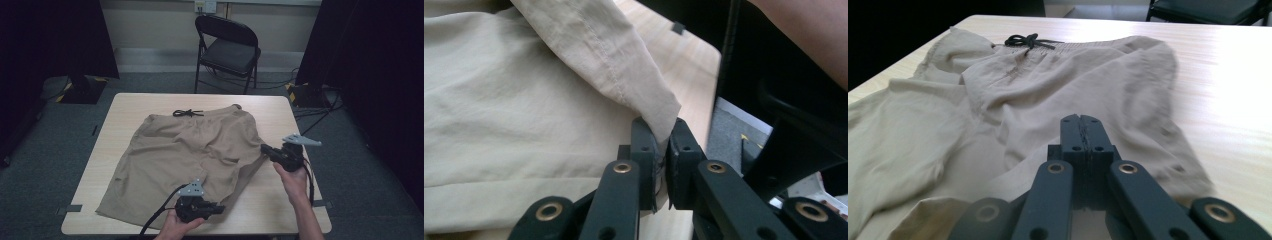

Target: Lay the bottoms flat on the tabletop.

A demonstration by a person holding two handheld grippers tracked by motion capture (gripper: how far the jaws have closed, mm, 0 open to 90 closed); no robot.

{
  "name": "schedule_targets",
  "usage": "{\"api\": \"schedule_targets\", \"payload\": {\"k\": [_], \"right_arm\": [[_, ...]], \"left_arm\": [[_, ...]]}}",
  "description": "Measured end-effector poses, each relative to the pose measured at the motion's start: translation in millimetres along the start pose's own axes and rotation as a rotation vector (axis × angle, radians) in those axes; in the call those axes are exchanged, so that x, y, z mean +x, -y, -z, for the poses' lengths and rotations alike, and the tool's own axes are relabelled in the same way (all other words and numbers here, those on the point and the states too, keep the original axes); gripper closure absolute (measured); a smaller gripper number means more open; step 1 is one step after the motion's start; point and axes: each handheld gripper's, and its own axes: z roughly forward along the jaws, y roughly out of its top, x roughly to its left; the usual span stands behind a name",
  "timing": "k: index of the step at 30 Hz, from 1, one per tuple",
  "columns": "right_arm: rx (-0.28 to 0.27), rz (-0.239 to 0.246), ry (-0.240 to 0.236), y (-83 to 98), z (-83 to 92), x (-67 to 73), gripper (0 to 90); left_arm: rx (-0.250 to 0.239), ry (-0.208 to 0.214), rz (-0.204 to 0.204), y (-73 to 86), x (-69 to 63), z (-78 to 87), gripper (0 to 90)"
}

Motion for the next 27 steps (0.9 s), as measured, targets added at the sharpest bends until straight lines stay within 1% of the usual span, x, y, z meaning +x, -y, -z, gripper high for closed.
{"api": "schedule_targets", "payload": {"k": [4, 6, 8, 11, 15, 17, 19, 22, 23, 25, 26, 27], "right_arm": [[-0.015, 0.001, 0.025, 13.1, 41.2, -4.5, 90.0], [-0.02, -0.012, 0.045, 21.3, 60.7, -7.4, 90.0], [-0.026, -0.021, 0.061, 30.2, 78.5, -10.0, 90.0], [-0.02, -0.033, 0.092, 44.6, 102.1, -11.9, 90.0], [-0.013, -0.049, 0.132, 63.2, 127.6, -12.9, 90.0], [-0.003, -0.054, 0.146, 71.7, 136.9, -14.0, 90.0], [0.004, -0.063, 0.162, 79.6, 143.8, -16.4, 90.0], [0.012, -0.088, 0.168, 92.7, 149.4, -18.8, 89.9], [0.012, -0.089, 0.171, 97.3, 149.3, -19.1, 89.5], [0.014, -0.093, 0.171, 102.6, 149.4, -19.4, 84.9], [0.007, -0.096, 0.161, 103.0, 149.0, -19.5, 80.3], [0.004, -0.094, 0.158, 102.2, 147.7, -19.2, 77.6]], "left_arm": [[0.009, 0.022, -0.022, -3.6, -10.2, -3.6, 83.1], [0.015, 0.028, -0.032, -4.7, -14.0, -5.4, 82.7], [0.018, 0.039, -0.033, -5.1, -16.9, -7.3, 82.7], [0.03, 0.049, -0.042, -4.4, -21.6, -10.2, 82.5], [0.04, 0.074, -0.046, -3.4, -27.2, -15.5, 81.7], [0.053, 0.085, -0.051, -2.9, -29.3, -18.0, 81.5], [0.058, 0.094, -0.046, -1.2, -31.5, -22.1, 81.4], [0.074, 0.107, -0.044, 1.1, -34.6, -26.0, 75.4], [0.072, 0.121, -0.04, 1.0, -35.2, -25.8, 75.0], [0.075, 0.127, -0.035, -1.6, -35.6, -21.0, 70.6], [0.067, 0.128, -0.032, -3.6, -35.6, -16.6, 68.5], [0.054, 0.126, -0.024, -6.0, -35.1, -11.5, 66.1]]}}
